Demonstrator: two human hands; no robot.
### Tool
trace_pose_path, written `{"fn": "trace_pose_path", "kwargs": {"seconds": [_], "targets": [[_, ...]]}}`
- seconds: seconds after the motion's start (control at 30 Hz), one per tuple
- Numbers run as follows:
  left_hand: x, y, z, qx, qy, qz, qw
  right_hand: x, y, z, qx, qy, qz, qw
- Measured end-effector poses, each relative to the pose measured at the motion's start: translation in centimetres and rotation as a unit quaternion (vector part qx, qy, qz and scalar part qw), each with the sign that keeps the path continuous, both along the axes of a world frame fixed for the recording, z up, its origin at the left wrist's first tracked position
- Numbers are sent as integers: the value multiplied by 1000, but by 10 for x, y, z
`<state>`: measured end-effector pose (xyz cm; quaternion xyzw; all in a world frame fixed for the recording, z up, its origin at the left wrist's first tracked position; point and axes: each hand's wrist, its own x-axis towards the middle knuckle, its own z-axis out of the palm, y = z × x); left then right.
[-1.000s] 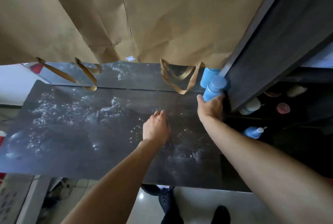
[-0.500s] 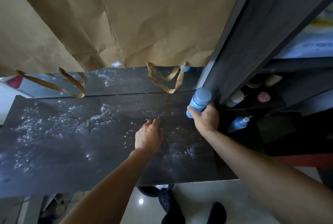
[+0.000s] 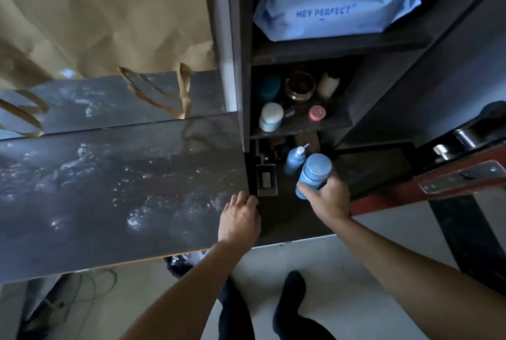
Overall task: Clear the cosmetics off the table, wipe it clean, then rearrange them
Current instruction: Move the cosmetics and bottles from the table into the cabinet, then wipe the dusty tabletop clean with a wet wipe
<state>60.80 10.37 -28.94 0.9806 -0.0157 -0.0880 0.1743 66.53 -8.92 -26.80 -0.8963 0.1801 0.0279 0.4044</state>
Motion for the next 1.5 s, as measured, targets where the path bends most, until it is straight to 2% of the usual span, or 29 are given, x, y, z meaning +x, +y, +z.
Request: {"fn": "trace_pose_path", "kwargs": {"seconds": [0.13,0.33,0.73,0.87,1.03,1.27,1.5], "targets": [[-1,-25,-22,55,-23,-2,998,19,-35,-33,11,31,-11,999],[-15,-37,-56,78,-38,23,996,58,-52,-78,31,88,-21,995],[-15,-39,-67,116,-73,31,990,115,-46,-131,21,82,-18,996],[-16,-39,-68,114,-85,29,989,110,-49,-135,6,110,-7,994],[-16,-36,-58,91,-54,29,994,81,-57,-106,-4,113,42,993],[11,-26,17,15,43,30,999,49,-50,-23,-18,7,110,994],[48,1,128,-66,-98,29,993,56,-18,106,38,-200,167,965]]}}
